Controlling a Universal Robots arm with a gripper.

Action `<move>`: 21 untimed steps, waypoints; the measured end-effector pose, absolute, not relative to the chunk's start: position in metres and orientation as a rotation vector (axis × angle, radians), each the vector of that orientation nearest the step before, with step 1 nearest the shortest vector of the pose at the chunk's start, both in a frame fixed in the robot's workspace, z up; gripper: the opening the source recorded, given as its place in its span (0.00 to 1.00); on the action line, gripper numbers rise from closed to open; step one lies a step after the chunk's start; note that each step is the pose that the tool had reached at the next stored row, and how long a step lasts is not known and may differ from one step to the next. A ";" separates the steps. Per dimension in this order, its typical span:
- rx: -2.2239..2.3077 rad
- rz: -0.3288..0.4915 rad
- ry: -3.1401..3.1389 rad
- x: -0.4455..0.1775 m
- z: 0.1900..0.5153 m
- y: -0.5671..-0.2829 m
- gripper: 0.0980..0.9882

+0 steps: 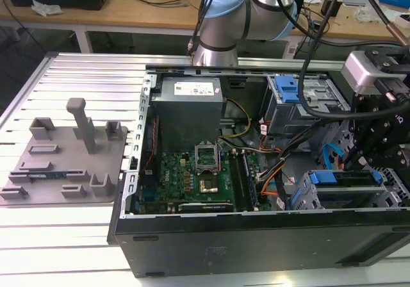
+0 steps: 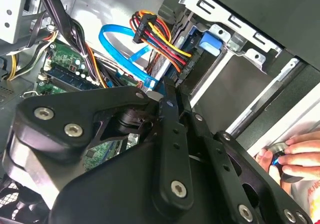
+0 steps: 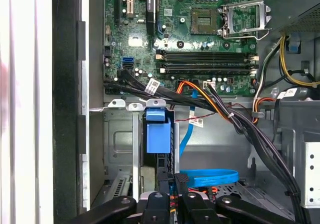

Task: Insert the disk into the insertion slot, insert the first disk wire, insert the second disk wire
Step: 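Insert the second disk wire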

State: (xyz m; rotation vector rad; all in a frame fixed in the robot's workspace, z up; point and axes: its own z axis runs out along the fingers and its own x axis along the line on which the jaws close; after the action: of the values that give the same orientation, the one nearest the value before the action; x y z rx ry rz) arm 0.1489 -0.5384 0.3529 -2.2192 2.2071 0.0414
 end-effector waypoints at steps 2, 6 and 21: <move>-2.219 0.042 2.207 0.149 0.353 -0.539 0.07; -2.219 0.042 2.207 0.150 0.353 -0.539 0.07; -2.219 0.042 2.207 0.153 0.351 -0.541 0.07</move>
State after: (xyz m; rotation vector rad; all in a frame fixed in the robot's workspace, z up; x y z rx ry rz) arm 0.1526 -0.5412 0.3508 -2.2193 2.2071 0.0419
